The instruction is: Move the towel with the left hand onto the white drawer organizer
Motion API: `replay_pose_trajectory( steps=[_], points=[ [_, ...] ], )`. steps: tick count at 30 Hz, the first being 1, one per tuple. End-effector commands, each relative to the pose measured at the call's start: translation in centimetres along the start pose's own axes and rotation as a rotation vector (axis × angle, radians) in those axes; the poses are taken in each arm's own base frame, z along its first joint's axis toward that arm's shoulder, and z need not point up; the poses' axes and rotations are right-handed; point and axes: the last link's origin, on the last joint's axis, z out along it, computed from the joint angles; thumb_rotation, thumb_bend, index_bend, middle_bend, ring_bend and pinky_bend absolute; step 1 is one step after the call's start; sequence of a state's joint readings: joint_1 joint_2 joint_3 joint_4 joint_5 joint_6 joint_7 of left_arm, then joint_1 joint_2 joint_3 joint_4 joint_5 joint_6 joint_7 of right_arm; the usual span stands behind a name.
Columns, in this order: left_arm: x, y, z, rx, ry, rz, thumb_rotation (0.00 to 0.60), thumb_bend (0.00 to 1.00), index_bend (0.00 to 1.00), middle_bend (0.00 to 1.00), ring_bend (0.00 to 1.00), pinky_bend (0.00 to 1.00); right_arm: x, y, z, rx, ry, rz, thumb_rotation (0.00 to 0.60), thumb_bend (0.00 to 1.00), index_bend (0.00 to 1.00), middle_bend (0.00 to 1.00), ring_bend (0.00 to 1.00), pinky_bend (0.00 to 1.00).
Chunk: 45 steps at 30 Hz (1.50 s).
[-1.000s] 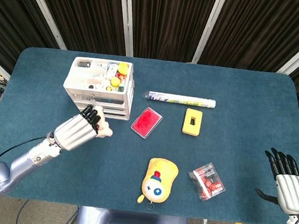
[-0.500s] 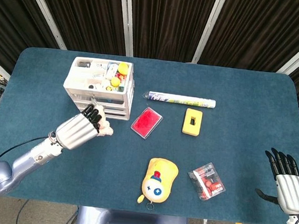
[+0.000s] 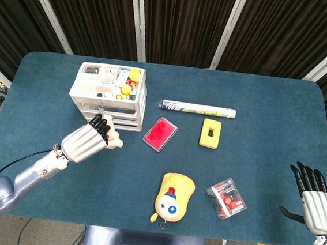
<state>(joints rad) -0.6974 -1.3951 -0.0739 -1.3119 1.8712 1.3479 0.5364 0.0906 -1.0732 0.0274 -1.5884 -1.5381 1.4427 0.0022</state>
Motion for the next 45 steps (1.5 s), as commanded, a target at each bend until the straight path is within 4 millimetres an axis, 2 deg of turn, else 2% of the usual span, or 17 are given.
replay_pose_trajectory(
  steps=[1,15,17,19,21,22,23,24,26,31,35,45],
  points=[
    [-0.1,0.2,0.1,-0.003,-0.002,-0.002,0.600,0.59,0.95,0.65,0.48,0.43,0.0,0.0,0.0,0.000,0.000,0.000,0.600,0.01,0.00,0.00,0.00,0.00],
    [-1.0,1.0,0.0,-0.018,-0.025,0.001,0.600,0.58,0.95,0.65,0.48,0.42,0.0,0.0,0.0,0.001,0.000,0.002,0.600,0.01,0.00,0.00,0.00,0.00],
    [-1.1,1.0,-0.1,-0.019,-0.028,0.001,0.600,0.55,0.95,0.64,0.48,0.42,0.0,0.0,0.0,0.001,0.000,0.002,0.600,0.01,0.00,0.00,0.00,0.00],
    [-1.2,1.1,-0.1,-0.019,-0.031,0.000,0.600,0.44,0.87,0.58,0.43,0.39,0.0,0.0,0.0,0.001,0.000,0.002,0.600,0.01,0.00,0.00,0.00,0.00],
    [-1.4,1.1,-0.2,-0.015,-0.040,0.000,0.600,0.24,0.59,0.35,0.24,0.29,0.0,0.0,0.0,0.001,0.000,0.001,0.600,0.01,0.00,0.00,0.00,0.00],
    [-1.6,1.0,-0.3,-0.015,-0.060,0.013,0.600,0.18,0.49,0.26,0.16,0.25,0.0,0.0,0.0,0.001,0.000,0.001,0.600,0.01,0.00,0.00,0.00,0.00],
    [-1.9,1.0,-0.4,-0.016,-0.089,0.029,0.600,0.10,0.33,0.12,0.06,0.18,0.0,0.0,0.0,0.000,0.000,-0.001,0.600,0.01,0.00,0.00,0.00,0.00],
    [-2.1,0.9,-0.4,-0.012,-0.114,0.042,0.600,0.06,0.23,0.05,0.01,0.14,0.0,0.0,0.0,0.000,0.001,-0.001,0.600,0.01,0.00,0.00,0.00,0.00],
    [-2.1,1.0,-0.4,-0.005,-0.153,0.045,0.600,0.01,0.12,0.00,0.00,0.11,0.0,0.0,0.0,0.000,0.002,-0.001,0.600,0.01,0.00,0.00,0.00,0.00],
    [-1.7,1.1,-0.5,0.005,-0.180,0.022,0.600,0.00,0.01,0.00,0.00,0.07,0.0,0.0,0.0,0.000,0.002,-0.001,0.600,0.01,0.00,0.00,0.00,0.00],
    [-1.3,1.3,-1.2,0.014,-0.193,-0.009,0.600,0.00,0.00,0.00,0.00,0.03,0.0,0.0,0.0,0.001,0.002,-0.002,0.600,0.01,0.00,0.00,0.00,0.00],
    [-0.9,2.7,-5.4,-0.015,-0.276,-0.123,0.600,0.00,0.00,0.00,0.00,0.01,0.0,0.0,0.0,-0.001,0.000,-0.002,0.600,0.01,0.00,0.00,0.00,0.00]
  ],
)
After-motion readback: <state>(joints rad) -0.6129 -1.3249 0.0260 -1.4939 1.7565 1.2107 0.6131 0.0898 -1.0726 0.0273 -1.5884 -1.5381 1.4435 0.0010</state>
